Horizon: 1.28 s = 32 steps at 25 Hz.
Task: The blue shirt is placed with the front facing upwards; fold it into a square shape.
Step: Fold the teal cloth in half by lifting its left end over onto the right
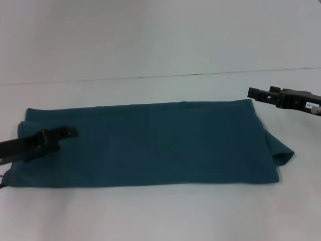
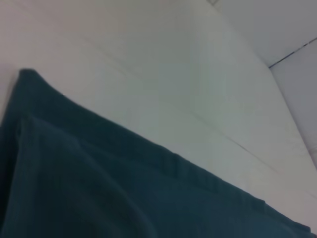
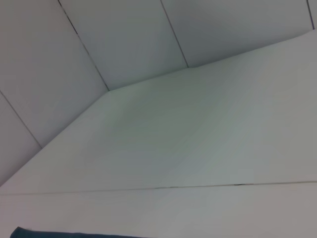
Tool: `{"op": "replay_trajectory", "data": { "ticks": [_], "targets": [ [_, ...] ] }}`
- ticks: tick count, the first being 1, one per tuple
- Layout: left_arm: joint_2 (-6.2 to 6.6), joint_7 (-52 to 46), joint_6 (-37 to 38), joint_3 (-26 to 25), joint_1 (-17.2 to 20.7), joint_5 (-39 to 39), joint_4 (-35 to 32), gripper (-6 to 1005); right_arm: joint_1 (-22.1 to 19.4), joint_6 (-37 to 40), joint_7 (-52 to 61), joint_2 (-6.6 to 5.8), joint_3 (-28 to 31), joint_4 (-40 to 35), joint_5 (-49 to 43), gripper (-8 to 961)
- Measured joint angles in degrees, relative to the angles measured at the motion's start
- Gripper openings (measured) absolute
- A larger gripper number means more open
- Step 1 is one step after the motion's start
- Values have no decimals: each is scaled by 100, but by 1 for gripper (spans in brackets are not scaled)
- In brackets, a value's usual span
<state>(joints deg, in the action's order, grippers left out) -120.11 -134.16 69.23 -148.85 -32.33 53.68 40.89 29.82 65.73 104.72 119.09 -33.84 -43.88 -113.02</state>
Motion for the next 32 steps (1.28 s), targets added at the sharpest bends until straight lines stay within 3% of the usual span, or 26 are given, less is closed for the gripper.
{"op": "replay_trajectory", "data": {
  "ticks": [14, 32],
  "targets": [
    [8, 43, -507, 20, 258, -46, -148, 828, 35, -67, -24, 5, -16, 67, -7, 917],
    [-1, 346, -1072, -13, 133, 441, -187, 827, 94, -137, -22, 18, -17, 69, -30, 916]
  ]
}}
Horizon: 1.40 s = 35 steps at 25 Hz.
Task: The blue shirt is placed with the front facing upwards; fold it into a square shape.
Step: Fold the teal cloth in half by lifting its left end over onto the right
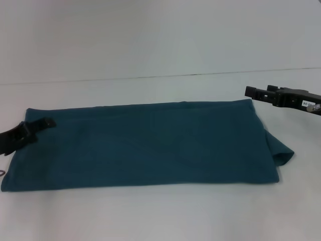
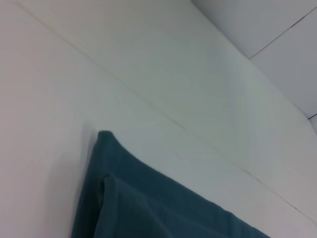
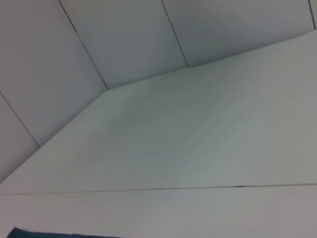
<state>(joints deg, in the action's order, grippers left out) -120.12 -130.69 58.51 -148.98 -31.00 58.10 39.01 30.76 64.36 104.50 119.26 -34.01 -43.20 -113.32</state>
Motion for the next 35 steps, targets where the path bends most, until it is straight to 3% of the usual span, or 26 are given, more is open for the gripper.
{"op": "replay_trajectory", "data": {
  "ticks": [16, 24, 35],
  "targets": [
    [-11, 50, -1335, 475, -512, -36, -700, 826, 38, -2, -1, 9, 0, 75, 19, 916],
    [-25, 54, -1230, 457, -450, -4, -373, 826, 36, -75, -11, 8, 0, 74, 21, 917],
    [323, -281, 51, 405, 197, 0, 379, 826, 66, -86, -71, 0, 0, 70, 21, 917]
  ]
}}
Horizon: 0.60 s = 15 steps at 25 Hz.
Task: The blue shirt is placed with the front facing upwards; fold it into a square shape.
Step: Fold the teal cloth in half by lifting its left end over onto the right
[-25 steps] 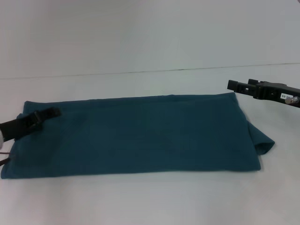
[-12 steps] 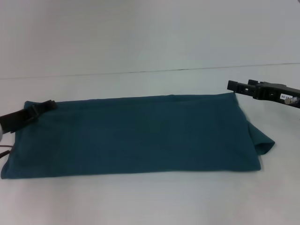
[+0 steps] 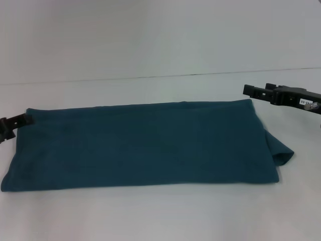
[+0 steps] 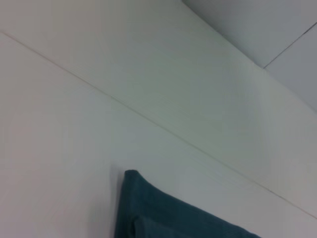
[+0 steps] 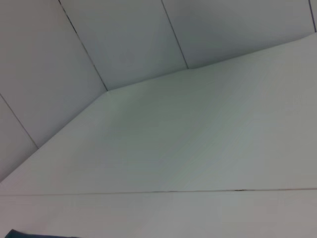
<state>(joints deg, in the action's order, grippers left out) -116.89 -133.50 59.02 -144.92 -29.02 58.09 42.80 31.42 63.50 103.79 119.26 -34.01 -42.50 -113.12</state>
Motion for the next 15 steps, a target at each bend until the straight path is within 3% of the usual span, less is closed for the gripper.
{"op": "replay_trajectory", "data": {
  "ticks": [8, 15],
  "targets": [
    [106, 3, 301, 69, 122, -64, 125, 826, 60, -46, -28, 0, 0, 5, -19, 917],
    [87, -3, 221, 78, 3, -501, 123, 825, 90, -57, -75, 6, 0, 38, -26, 917]
  ]
}}
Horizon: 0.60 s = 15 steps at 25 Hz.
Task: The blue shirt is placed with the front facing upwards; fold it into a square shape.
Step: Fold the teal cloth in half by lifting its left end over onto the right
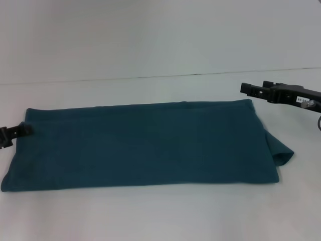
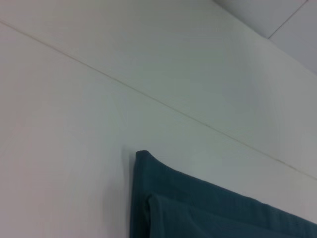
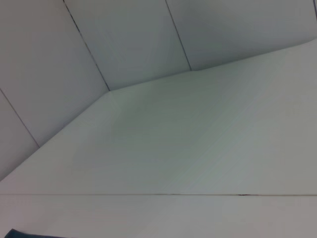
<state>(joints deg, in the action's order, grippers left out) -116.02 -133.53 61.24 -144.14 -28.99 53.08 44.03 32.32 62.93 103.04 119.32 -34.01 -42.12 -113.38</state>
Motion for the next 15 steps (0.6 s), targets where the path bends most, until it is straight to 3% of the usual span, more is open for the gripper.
{"op": "replay_trajectory", "data": {
  "ticks": [15],
  "targets": [
    [-23, -75, -415, 0, -86, -288, -193, 825, -4, -7, -13, 3, 0, 107, -7, 916]
  ]
}}
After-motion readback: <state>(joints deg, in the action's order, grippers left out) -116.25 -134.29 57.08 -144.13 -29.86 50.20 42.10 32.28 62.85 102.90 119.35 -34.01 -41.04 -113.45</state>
